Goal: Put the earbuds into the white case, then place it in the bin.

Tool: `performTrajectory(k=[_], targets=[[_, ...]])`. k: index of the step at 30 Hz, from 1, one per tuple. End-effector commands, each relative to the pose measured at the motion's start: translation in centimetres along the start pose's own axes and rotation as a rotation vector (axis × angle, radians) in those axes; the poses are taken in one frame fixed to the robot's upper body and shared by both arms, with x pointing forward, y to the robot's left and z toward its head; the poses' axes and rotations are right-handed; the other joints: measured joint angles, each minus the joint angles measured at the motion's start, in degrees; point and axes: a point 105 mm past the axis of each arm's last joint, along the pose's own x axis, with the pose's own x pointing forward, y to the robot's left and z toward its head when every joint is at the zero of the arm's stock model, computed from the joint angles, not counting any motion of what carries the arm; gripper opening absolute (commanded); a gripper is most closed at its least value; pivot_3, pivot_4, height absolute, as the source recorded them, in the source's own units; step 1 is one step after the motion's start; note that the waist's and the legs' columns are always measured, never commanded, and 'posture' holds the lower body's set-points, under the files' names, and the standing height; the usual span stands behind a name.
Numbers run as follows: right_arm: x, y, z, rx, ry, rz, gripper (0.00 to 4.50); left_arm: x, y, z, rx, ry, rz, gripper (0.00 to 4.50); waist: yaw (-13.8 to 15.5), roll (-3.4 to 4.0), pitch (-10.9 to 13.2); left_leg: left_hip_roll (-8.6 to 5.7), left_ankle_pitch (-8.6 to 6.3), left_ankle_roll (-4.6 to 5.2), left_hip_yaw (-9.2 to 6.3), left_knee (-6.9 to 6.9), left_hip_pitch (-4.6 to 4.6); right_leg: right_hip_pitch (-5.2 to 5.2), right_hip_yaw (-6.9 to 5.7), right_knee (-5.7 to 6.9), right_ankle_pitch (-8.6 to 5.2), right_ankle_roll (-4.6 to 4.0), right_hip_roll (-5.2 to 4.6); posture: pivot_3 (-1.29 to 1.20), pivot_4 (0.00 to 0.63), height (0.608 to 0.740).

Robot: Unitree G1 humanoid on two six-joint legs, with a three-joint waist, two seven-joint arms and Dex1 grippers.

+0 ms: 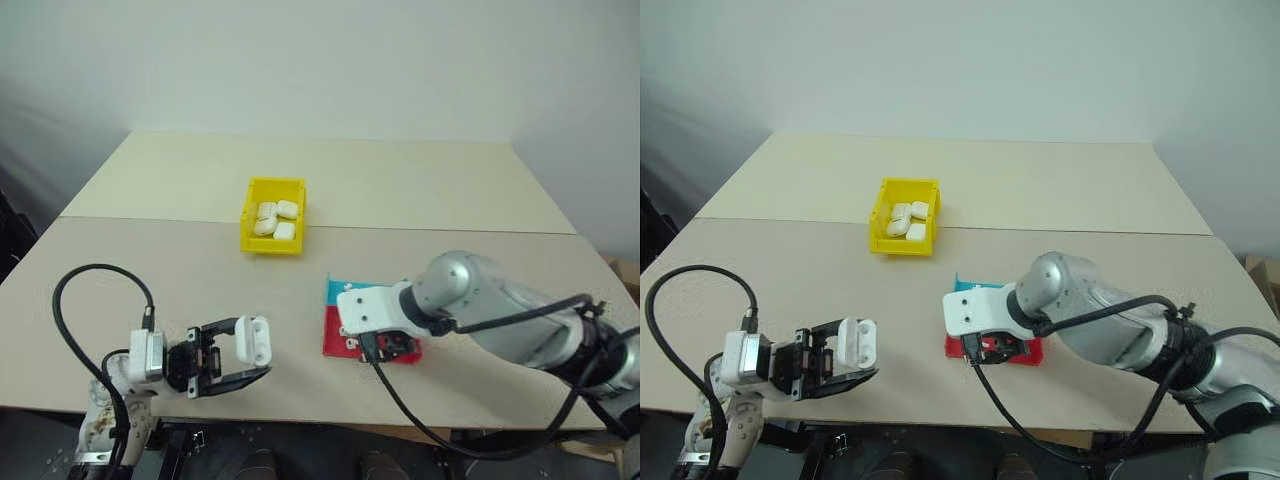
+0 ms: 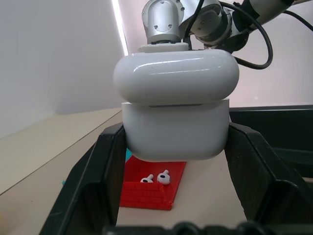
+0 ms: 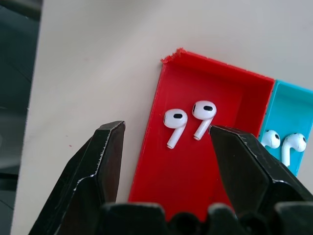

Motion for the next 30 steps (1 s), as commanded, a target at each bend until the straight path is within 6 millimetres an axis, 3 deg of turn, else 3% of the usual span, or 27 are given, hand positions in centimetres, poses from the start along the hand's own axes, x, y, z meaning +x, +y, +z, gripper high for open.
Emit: performTrajectory(k=[1, 4, 7, 28, 30], targets=[[0.1, -0.8, 0.2, -0.021, 0.022, -0.034, 3.26, -0.3, -0.4, 0.5, 0.042, 0.003, -0.002, 2.75, 0.0, 0.00, 0.0, 0.00, 0.00, 0.00, 0.00, 0.00, -0.02, -0.03, 0.00, 0.01, 0.00, 0.00, 0.00, 0.00, 0.150, 0.740], [0.4, -0.8, 0.3, -0.020, 0.026, -0.018, 3.26, -0.4, -0.9, 0.3, 0.055, 0.013, -0.023, 2.75, 0.0, 0.00, 0.0, 0.02, 0.00, 0.01, 0.00, 0.00, -0.05, -0.07, 0.00, 0.03, 0.00, 0.00, 0.02, 0.00, 0.150, 0.740], [0.7, -0.7, 0.4, -0.019, 0.022, -0.007, 2.72, -0.3, -1.0, 0.3, 0.057, 0.011, -0.021, 2.75, 0.0, 0.00, 0.0, 0.02, -0.01, 0.01, 0.00, 0.01, -0.06, -0.06, 0.00, 0.03, 0.00, 0.00, 0.02, 0.00, 0.150, 0.740], [2.0, -0.9, 0.5, -0.022, 0.039, 0.012, 2.72, 0.2, -1.0, 0.1, 0.077, 0.040, -0.004, 2.75, -0.1, 0.01, 0.0, 0.02, -0.01, 0.02, 0.00, 0.01, -0.06, -0.06, -0.02, 0.04, 0.00, -0.01, 0.02, 0.00, 0.150, 0.740], [2.0, -1.0, 0.4, -0.024, 0.041, 0.011, 2.34, 0.3, -1.1, 0.1, 0.073, 0.050, 0.005, 2.75, -0.1, 0.01, 0.0, 0.02, -0.01, 0.02, 0.00, 0.01, -0.06, -0.06, -0.02, 0.04, 0.00, -0.01, 0.03, 0.00, 0.150, 0.740]])
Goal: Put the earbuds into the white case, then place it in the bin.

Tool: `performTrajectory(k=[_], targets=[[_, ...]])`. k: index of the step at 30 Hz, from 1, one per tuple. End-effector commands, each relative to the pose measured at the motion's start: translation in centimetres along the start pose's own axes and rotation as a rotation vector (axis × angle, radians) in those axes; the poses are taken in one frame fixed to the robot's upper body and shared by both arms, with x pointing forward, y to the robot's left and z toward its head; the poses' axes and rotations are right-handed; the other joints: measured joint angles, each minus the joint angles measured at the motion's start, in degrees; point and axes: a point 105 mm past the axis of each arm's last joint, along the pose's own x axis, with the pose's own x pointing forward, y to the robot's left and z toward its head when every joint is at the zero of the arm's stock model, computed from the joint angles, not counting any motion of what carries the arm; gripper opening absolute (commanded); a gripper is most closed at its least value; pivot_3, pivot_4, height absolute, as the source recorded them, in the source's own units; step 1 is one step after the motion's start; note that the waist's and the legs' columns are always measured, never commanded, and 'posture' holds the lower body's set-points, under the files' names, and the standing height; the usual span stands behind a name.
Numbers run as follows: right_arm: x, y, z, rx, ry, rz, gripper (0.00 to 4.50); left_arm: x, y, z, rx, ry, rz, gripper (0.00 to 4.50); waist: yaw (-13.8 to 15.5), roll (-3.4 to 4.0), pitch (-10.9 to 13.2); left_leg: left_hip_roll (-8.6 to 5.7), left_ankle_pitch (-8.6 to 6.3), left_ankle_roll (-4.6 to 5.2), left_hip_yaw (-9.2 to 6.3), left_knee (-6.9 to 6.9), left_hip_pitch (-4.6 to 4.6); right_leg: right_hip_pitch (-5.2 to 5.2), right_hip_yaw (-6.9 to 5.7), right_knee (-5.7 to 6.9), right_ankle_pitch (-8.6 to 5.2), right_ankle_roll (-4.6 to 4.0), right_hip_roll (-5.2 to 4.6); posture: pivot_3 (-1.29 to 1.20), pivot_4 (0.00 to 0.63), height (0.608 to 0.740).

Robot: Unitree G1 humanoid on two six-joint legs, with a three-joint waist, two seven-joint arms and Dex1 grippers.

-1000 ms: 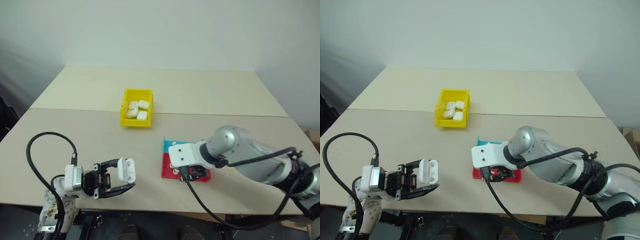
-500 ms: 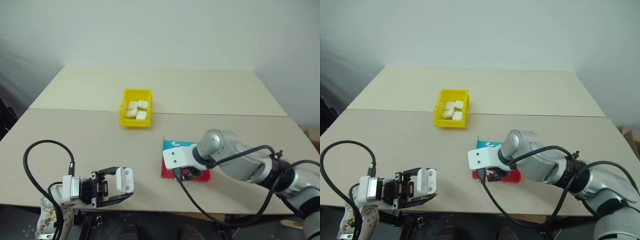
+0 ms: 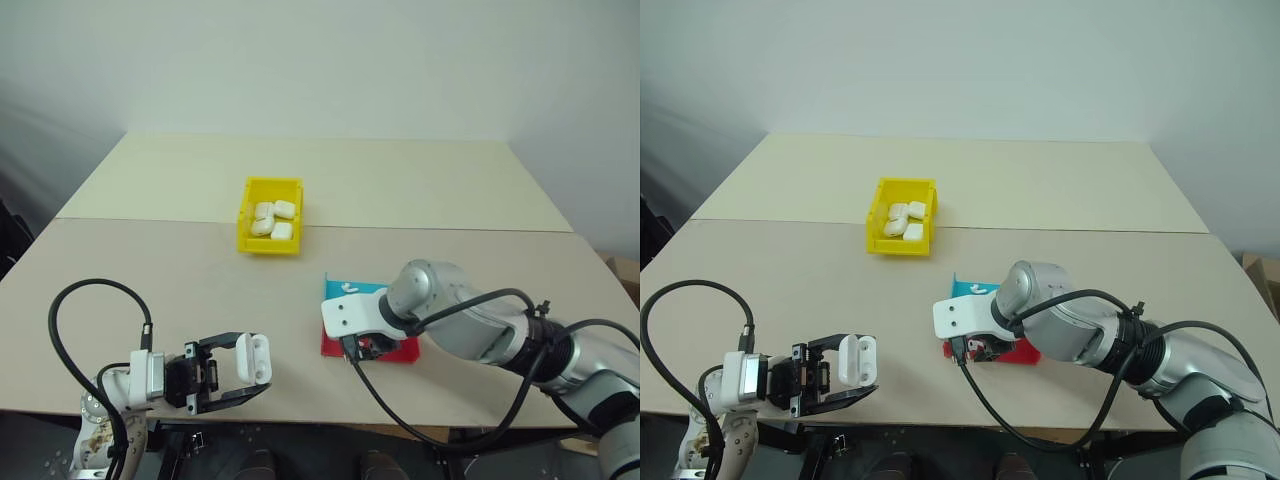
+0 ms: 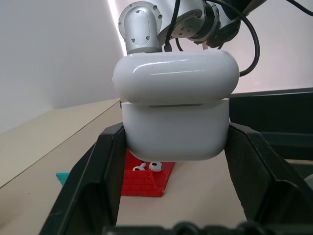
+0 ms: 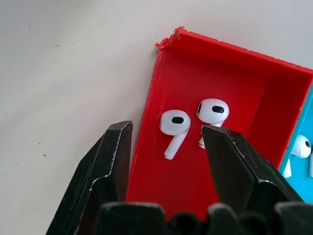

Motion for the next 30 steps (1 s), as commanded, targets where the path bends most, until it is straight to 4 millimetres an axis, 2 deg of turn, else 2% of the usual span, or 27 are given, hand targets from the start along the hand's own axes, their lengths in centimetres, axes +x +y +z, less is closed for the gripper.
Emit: performTrajectory(k=[1, 30], targets=[[-0.4, -0.5, 0.4, -0.032, -0.002, -0.030, 2.16, 0.2, -0.2, 0.4, 0.031, -0.001, 0.006, 2.75, 0.0, 0.00, 0.0, 0.00, 0.00, 0.00, 0.00, 0.00, 0.00, 0.00, 0.00, 0.00, 0.00, 0.00, 0.00, 0.00, 0.150, 0.740], [0.7, -0.4, 0.1, -0.049, 0.013, -0.017, 2.16, 0.3, -0.4, -0.3, 0.051, 0.038, 0.024, 2.75, 0.0, 0.00, 0.0, 0.00, 0.00, 0.00, 0.00, 0.00, 0.00, 0.00, 0.00, 0.00, 0.00, 0.00, 0.00, 0.00, 0.150, 0.740]])
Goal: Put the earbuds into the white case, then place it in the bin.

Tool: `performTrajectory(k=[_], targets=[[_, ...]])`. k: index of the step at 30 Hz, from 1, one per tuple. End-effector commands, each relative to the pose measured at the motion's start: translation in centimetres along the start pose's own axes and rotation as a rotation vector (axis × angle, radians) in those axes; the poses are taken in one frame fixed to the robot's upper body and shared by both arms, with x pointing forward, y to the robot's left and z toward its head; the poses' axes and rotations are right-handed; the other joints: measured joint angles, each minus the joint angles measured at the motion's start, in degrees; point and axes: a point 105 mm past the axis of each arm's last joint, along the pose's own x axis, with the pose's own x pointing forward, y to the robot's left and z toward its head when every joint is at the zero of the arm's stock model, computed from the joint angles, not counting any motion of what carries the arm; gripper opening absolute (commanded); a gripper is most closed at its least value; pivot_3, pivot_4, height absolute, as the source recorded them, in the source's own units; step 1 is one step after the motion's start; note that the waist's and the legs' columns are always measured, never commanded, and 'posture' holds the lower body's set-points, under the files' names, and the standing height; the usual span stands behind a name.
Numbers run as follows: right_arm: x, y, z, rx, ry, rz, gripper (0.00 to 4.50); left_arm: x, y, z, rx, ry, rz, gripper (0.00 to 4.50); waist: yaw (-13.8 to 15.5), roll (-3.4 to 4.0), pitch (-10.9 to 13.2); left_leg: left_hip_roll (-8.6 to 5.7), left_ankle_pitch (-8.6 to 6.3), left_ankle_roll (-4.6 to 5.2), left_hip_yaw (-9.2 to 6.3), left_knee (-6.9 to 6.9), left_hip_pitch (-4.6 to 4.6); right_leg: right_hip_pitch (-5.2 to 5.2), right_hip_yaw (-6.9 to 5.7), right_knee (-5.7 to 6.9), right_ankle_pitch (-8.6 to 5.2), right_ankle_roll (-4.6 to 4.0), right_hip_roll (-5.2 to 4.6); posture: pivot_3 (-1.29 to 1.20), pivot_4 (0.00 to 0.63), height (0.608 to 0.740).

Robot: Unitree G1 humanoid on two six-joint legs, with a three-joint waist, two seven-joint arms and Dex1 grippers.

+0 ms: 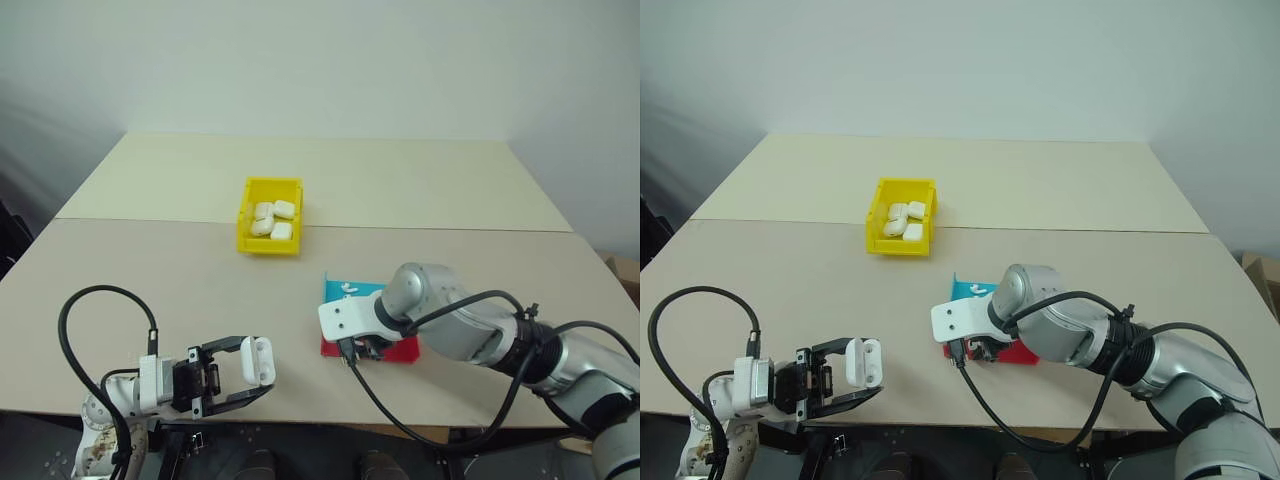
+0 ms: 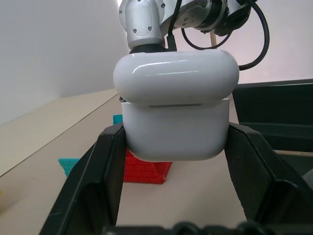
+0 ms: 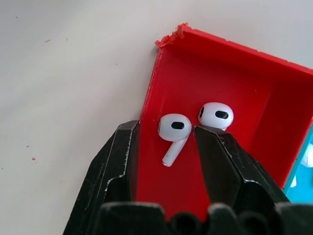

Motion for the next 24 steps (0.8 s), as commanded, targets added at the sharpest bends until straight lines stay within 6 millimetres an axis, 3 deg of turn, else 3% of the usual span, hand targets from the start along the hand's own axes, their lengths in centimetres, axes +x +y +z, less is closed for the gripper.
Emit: performTrajectory(k=[1, 6, 10, 23, 24], targets=[[-0.13, -0.22, 0.35, -0.021, -0.010, -0.019, 2.16, 0.25, 0.06, 0.45, 0.032, -0.013, 0.002, 2.75, 0.0, 0.00, 0.0, 0.00, 0.00, 0.00, 0.00, 0.00, 0.00, 0.00, 0.00, 0.00, 0.00, 0.00, 0.00, 0.00, 0.150, 0.740], [-0.16, -0.37, 0.33, -0.022, -0.008, -0.022, 2.16, 0.28, 0.16, 0.44, 0.036, -0.002, 0.011, 2.75, 0.0, 0.00, 0.0, 0.00, 0.00, 0.00, 0.00, 0.00, 0.00, 0.00, 0.00, 0.00, 0.00, 0.00, 0.00, 0.00, 0.150, 0.740], [-0.17, -0.37, 0.31, -0.026, -0.008, -0.023, 1.27, 0.19, 0.07, 0.32, 0.036, 0.007, 0.010, 2.75, 0.0, 0.00, 0.0, 0.00, 0.00, 0.00, 0.00, 0.00, 0.00, 0.00, 0.00, 0.00, 0.00, 0.00, 0.00, 0.00, 0.150, 0.740], [-0.10, -0.26, 0.37, -0.044, -0.012, -0.016, 1.27, 0.26, 0.12, 0.34, 0.038, 0.021, 0.023, 2.75, 0.0, 0.00, 0.0, 0.00, 0.00, 0.00, 0.00, 0.00, 0.00, 0.00, 0.00, 0.00, 0.00, 0.00, 0.00, 0.00, 0.150, 0.740], [-0.07, -0.25, 0.31, -0.042, -0.010, -0.017, 1.09, 0.25, 0.12, 0.32, 0.038, 0.023, 0.022, 2.75, 0.0, 0.00, 0.0, 0.00, 0.00, 0.00, 0.00, 0.00, 0.00, 0.00, 0.00, 0.00, 0.00, 0.00, 0.00, 0.00, 0.150, 0.740]])
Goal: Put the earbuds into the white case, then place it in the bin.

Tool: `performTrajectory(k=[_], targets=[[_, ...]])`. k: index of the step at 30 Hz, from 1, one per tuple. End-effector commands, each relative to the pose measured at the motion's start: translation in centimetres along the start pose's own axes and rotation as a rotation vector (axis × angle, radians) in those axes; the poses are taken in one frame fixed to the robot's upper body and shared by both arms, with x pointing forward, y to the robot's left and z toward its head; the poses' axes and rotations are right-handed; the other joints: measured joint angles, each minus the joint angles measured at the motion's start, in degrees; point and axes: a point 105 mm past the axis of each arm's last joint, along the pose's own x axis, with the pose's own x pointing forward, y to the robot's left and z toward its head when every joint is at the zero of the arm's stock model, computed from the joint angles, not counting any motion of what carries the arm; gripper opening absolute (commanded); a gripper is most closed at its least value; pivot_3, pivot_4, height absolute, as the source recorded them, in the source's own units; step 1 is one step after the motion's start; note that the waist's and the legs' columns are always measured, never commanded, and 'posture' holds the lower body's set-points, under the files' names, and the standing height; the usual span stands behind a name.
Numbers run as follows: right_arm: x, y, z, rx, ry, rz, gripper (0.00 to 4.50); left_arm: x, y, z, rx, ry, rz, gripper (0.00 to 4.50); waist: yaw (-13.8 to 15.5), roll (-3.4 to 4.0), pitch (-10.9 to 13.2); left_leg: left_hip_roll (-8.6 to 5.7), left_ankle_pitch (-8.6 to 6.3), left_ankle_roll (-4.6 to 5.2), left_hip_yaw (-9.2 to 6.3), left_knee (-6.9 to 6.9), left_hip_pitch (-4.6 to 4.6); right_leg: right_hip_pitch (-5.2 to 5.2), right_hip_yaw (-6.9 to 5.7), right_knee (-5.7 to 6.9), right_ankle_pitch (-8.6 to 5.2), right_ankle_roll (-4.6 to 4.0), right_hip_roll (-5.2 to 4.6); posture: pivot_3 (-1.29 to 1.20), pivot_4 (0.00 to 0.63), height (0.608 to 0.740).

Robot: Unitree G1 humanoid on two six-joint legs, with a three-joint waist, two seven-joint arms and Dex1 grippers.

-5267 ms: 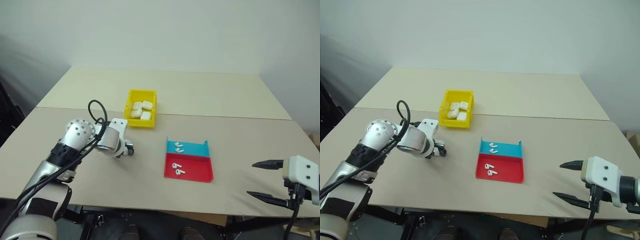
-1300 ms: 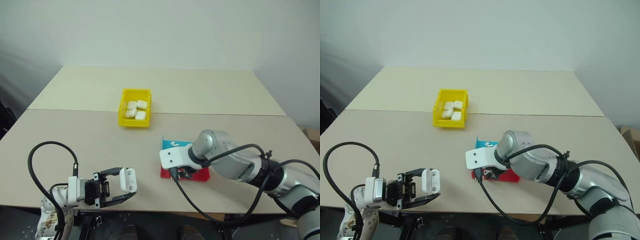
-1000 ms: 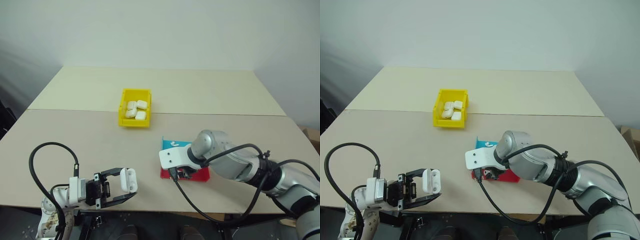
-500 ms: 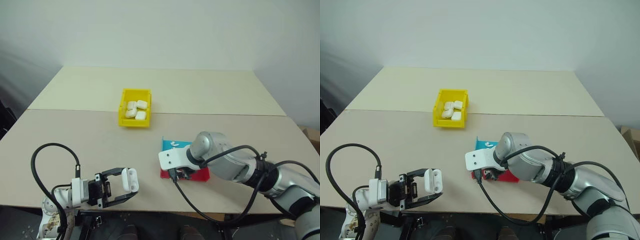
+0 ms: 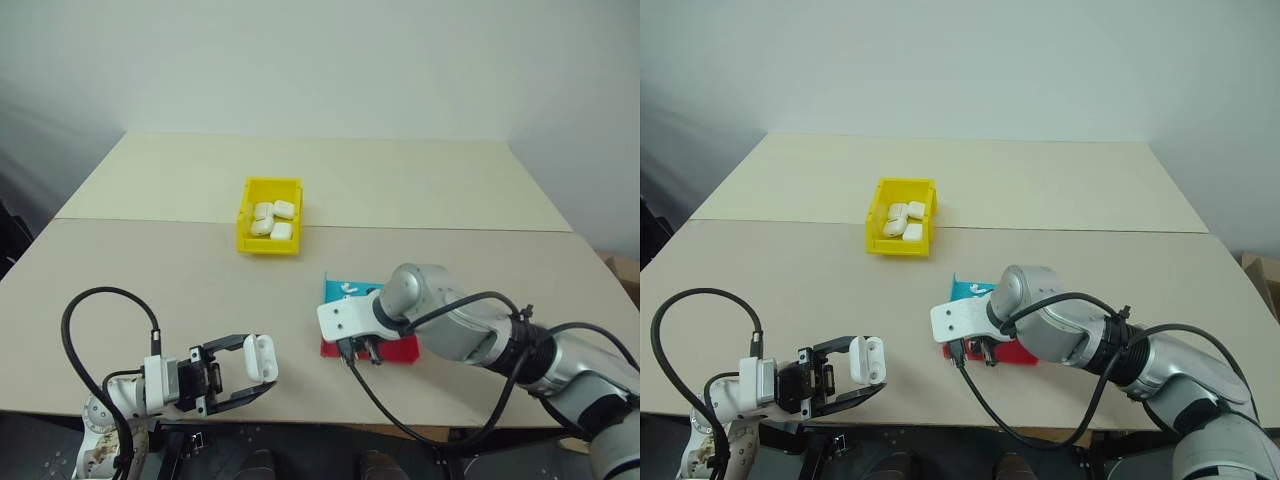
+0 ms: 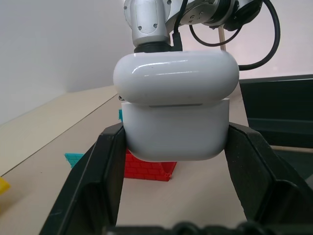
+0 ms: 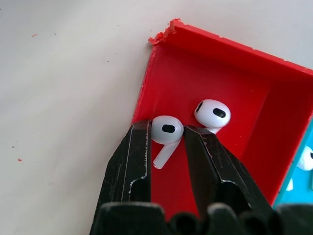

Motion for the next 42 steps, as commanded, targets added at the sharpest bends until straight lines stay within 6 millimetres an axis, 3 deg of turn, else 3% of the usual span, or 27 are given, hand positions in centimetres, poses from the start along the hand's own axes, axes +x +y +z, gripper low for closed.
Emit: performTrajectory(k=[1, 2, 11, 14, 19, 23, 32, 37, 42], targets=[[-0.4, -0.2, 0.2, -0.017, -0.008, -0.022, 0.90, 0.1, 0.0, 0.5, 0.037, 0.003, -0.012, 2.75, 0.0, 0.00, 0.0, 0.00, 0.00, 0.00, 0.00, 0.00, 0.00, 0.00, 0.00, 0.00, 0.00, 0.00, 0.00, 0.00, 0.150, 0.740], [-0.4, -0.2, 0.1, -0.023, -0.002, -0.024, 0.73, 0.1, 0.0, 0.5, 0.036, 0.002, -0.013, 2.75, 0.0, 0.00, 0.0, 0.00, 0.00, 0.00, 0.00, 0.00, 0.00, 0.01, 0.00, 0.00, 0.00, 0.00, 0.00, 0.00, 0.150, 0.740], [-1.5, -0.2, 0.2, -0.008, -0.027, -0.054, 0.73, 0.7, 0.6, 1.0, 0.032, -0.022, -0.007, 2.75, 0.1, 0.01, 0.0, 0.00, 0.00, 0.00, 0.00, 0.00, 0.00, 0.01, -0.01, 0.00, 0.00, 0.00, 0.00, 0.00, 0.150, 0.740], [-3.6, -0.7, 0.1, 0.022, -0.057, -0.115, 0.73, 1.7, 1.2, 1.9, 0.034, -0.060, 0.002, 2.75, 0.3, 0.01, 0.0, 0.00, 0.00, 0.00, -0.01, 0.00, -0.05, -0.01, -0.02, 0.00, 0.00, 0.00, 0.00, 0.00, 0.150, 0.740], [-10.3, -1.8, -0.3, 0.134, -0.211, -0.290, 0.73, 4.9, 2.6, 5.0, 0.022, -0.179, 0.016, 2.75, 0.6, -0.01, 0.0, -0.01, -0.01, 0.02, -0.06, 0.09, -0.13, 0.01, -0.07, -0.02, 0.01, 0.01, -0.01, 0.00, 0.150, 0.740], [-13.4, -2.0, -1.0, 0.148, -0.299, -0.408, 0.73, 6.3, 3.2, 6.6, 0.009, -0.223, 0.000, 2.75, 0.4, -0.03, 0.0, -0.01, -0.06, 0.09, -0.09, 0.09, -0.10, 0.07, -0.08, -0.05, 0.01, 0.01, 0.01, 0.00, 0.150, 0.740], [-20.0, -1.0, 0.8, 0.037, -0.811, -0.707, 0.73, 9.6, 4.4, 10.0, -0.103, -0.309, -0.045, 2.75, 0.2, -0.04, 0.0, -0.02, -0.06, 0.10, -0.15, 0.15, -0.09, 0.13, -0.03, -0.03, 0.02, 0.04, 0.06, 0.00, 0.150, 0.740], [-21.9, -0.4, 1.8, 0.002, -1.066, -0.753, 0.73, 10.5, 4.1, 11.0, -0.139, -0.366, -0.087, 2.75, 0.1, -0.04, 0.0, -0.04, -0.06, 0.10, -0.16, 0.16, -0.09, 0.16, -0.02, -0.03, 0.03, 0.05, 0.06, 0.00, 0.150, 0.740], [-22.8, 0.6, 3.0, -0.050, -1.315, -0.709, 0.73, 10.9, 3.9, 10.7, -0.170, -0.388, -0.130, 2.75, 0.1, -0.04, 0.0, -0.03, -0.06, 0.10, -0.17, 0.16, -0.08, 0.16, -0.02, -0.01, 0.03, 0.05, 0.08, 0.00, 0.150, 0.740]])
